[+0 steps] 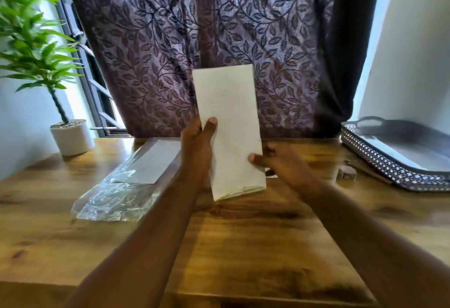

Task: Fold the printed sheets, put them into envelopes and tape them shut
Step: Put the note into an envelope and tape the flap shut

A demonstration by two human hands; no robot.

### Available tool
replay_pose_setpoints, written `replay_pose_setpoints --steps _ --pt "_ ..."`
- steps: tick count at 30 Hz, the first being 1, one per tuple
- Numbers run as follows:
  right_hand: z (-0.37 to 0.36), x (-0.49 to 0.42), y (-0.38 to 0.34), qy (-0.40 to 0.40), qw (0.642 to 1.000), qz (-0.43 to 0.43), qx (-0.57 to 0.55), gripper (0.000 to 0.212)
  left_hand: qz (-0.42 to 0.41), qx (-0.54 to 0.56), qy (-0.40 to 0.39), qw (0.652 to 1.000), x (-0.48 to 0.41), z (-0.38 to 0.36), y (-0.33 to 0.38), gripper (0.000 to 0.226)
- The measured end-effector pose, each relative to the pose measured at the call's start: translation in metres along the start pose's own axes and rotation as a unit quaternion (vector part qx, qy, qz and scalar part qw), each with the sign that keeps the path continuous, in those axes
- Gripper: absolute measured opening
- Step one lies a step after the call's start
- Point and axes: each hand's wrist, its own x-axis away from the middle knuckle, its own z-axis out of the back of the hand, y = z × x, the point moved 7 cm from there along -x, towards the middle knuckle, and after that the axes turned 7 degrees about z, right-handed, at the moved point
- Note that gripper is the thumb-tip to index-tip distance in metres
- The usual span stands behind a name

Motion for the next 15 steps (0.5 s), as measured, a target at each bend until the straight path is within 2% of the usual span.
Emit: replay_pose_setpoints --steps 3,8,12,15 --pt "0.0 0.012 0.032 -0.005 0.996 -0.066 -0.052 0.015 0.065 0.11 0.044 0.991 0.001 0.007 -0.029 0.017" --pt "0.019 0.006 0.066 0.012 0.985 -0.124 -0.118 0.016 0.176 0.144 0.098 0.969 -0.004 0.038 -0.065 0.031" --pt "0.047 -0.008 0.088 0.022 0.979 -0.136 -0.149 0.038 0.236 0.176 0.041 0.955 -0.016 0.06 -0.074 0.016" --pt "0.066 -0.016 0.101 0.037 0.98 -0.136 -0.144 0.049 0.269 0.131 -0.02 0.954 -0.02 0.068 -0.076 0.031"
